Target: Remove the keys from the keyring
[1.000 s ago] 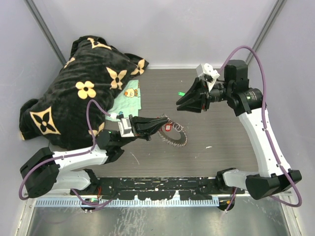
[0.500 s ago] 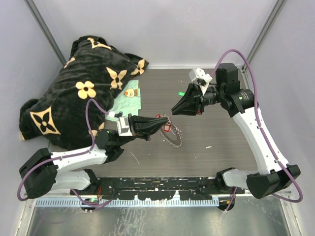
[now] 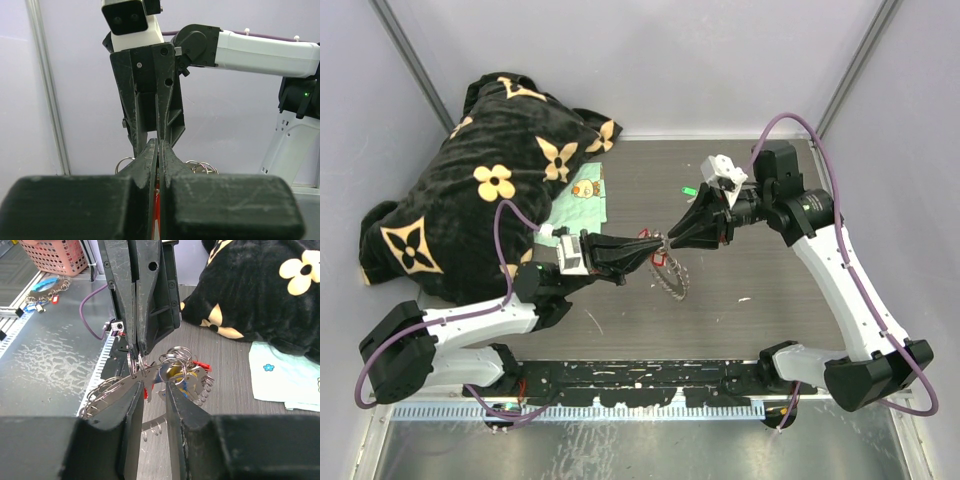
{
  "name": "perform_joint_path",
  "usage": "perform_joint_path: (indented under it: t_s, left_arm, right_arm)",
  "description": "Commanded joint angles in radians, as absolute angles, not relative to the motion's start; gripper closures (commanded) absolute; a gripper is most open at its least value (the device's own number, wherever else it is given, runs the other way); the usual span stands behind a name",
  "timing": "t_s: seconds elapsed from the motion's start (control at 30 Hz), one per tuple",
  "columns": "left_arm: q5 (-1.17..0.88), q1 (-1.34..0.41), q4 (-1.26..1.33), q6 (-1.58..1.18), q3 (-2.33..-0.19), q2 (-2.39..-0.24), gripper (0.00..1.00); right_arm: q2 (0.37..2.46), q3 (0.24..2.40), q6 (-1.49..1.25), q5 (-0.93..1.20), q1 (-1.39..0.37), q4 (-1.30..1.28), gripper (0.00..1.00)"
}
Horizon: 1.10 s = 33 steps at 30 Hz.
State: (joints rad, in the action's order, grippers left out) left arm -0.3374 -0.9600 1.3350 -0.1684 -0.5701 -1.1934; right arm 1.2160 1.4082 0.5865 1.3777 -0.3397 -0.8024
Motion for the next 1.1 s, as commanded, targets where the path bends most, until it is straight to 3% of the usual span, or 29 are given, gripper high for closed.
perform_joint_path:
  t_s: [0.0,0.4,0.53,0.63,0.8,0.83,0.93,1.07]
  left_arm:
    - [-0.339,-0.957,1.430,-0.178,-0.628,-1.188,1.00]
    - [-0.343,-0.956,1.430,-0.195,-0.638,-1.204,1.00]
    - [-0.341,-0.959,1.430,-0.196,-0.640,-1.208,1.00]
    - [-0.337,-0.957,1.430,-0.196,-0.636,-1.210,1.00]
    - [-0.282,-0.957,1.430,-0.190,-0.598,-1.186,1.00]
    - [-0.260,-0.956,1.426,-0.187,-0.581,-1.172,0.95]
    - [-0.229,-0.956,1.320,-0.158,-0.524,-1.092,0.67]
    - [-0.297,-0.957,0.912,-0.078,-0.510,-0.942,0.51]
  right_arm:
    - [1.190,1.413,0.616,1.390,-0.353,-0.804,0.70]
    - [1.186,1.414,0.618,1.396,-0.375,-0.802,0.71]
    - [1.186,1.412,0.618,1.397,-0.380,-0.801,0.82]
    - [1.185,1.414,0.623,1.389,-0.380,-0.806,0.97]
    - [1.180,1.461,0.711,1.289,-0.380,-0.909,0.99]
    - [1.180,1.471,0.748,1.256,-0.381,-0.944,0.99]
    - [1.179,1.502,0.878,1.134,-0.394,-1.066,0.99]
    - [1.186,1.535,1.043,0.903,-0.471,-1.212,0.99]
